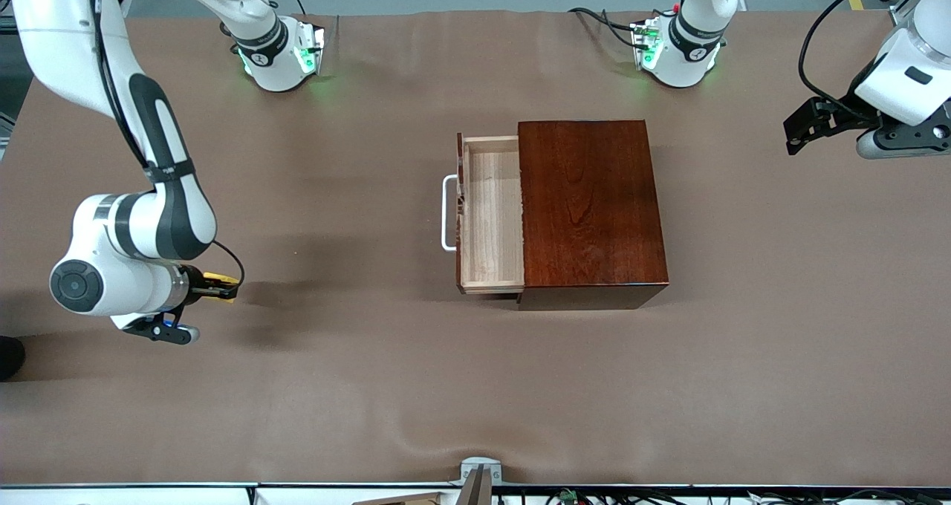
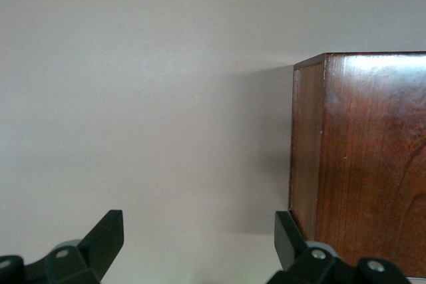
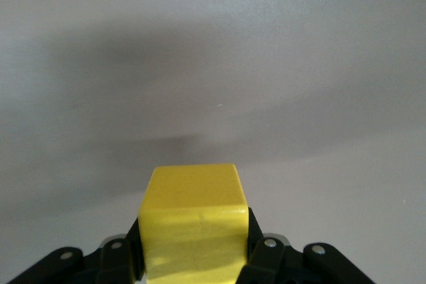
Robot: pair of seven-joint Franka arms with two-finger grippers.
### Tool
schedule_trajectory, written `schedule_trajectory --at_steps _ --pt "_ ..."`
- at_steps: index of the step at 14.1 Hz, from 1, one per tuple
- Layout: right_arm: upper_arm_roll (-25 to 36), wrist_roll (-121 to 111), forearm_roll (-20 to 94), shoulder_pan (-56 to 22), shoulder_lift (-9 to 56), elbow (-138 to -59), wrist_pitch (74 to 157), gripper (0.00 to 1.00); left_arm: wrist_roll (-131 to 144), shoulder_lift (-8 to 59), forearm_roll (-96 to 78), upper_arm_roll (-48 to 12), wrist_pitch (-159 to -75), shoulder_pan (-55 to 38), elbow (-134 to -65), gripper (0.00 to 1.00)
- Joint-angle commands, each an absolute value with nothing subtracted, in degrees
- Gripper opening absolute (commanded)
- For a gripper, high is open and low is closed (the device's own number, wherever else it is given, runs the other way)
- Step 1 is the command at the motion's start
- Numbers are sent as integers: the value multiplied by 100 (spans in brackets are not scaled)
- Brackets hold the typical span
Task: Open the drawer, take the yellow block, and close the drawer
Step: 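Lower the block onto the table and open the right gripper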
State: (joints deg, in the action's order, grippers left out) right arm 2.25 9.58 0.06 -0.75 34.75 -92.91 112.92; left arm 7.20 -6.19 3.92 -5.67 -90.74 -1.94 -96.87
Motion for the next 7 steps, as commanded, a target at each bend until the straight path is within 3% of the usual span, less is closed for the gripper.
schedule_trajectory --at_steps 1,7 --pt "114 773 -105 70 3638 -9299 11408 0 624 -589 343 -598 -9097 -149 -9650 100" --pt "114 756 -105 79 3709 -9738 12041 0 633 -589 343 -606 -9097 -167 -9642 100"
